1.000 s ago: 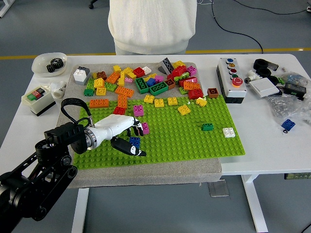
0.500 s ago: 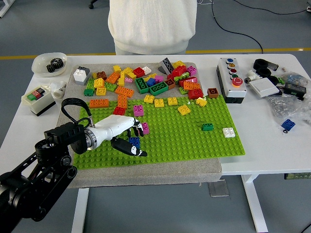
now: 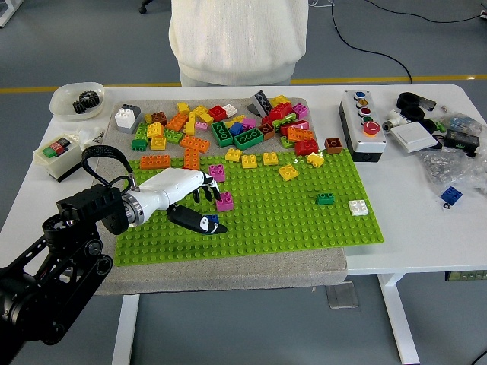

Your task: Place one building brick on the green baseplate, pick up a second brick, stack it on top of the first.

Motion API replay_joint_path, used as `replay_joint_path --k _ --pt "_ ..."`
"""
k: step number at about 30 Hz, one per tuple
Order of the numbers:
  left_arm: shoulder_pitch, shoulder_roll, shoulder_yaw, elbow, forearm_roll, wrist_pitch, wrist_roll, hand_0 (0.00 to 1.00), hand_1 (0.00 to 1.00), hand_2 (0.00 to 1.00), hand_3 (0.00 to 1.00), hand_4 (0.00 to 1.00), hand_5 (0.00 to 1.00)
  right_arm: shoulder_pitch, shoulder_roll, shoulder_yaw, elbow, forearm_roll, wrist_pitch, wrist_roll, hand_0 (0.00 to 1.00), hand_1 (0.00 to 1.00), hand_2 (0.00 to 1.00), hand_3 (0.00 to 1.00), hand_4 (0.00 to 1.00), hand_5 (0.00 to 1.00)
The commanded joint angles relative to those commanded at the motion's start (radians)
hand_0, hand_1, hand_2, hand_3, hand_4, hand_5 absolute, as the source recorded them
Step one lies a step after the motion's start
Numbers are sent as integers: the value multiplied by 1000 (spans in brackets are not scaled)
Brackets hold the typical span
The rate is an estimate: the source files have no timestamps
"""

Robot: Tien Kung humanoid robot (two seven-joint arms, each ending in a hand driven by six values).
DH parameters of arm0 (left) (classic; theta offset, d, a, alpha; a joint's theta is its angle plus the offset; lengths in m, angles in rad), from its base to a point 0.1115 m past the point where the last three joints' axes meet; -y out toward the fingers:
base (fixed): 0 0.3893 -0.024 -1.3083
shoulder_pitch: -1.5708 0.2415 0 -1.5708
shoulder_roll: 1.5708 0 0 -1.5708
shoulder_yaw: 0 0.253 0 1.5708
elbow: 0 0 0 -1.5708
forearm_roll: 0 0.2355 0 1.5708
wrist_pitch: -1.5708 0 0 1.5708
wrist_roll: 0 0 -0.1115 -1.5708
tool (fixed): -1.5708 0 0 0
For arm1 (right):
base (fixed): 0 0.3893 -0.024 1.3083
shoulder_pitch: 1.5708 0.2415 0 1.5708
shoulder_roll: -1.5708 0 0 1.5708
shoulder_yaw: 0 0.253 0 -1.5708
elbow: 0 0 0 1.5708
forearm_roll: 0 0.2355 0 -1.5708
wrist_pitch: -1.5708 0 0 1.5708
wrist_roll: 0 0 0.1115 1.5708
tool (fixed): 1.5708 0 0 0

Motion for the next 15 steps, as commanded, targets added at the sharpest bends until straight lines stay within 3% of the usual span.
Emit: replay_joint_path --k 8,9,14,15 --pt "19 22 -7 -18 0 1 -14 740 544 640 571 998 587 -1 1 -2 0 1 0 1 742 646 716 606 829 403" --pt "24 29 -8 -22 0 6 -21 790 613 719 561 998 589 -2 0 -1 0 0 0 1 742 644 715 607 830 403" --pt "36 53 -3 -21 0 29 -44 790 613 719 561 998 589 -2 0 -1 0 -2 0 1 742 644 715 607 830 403" --pt "38 59 2 -18 0 40 -52 829 698 817 568 998 592 -2 0 -2 0 -1 1 1 741 645 715 606 830 404"
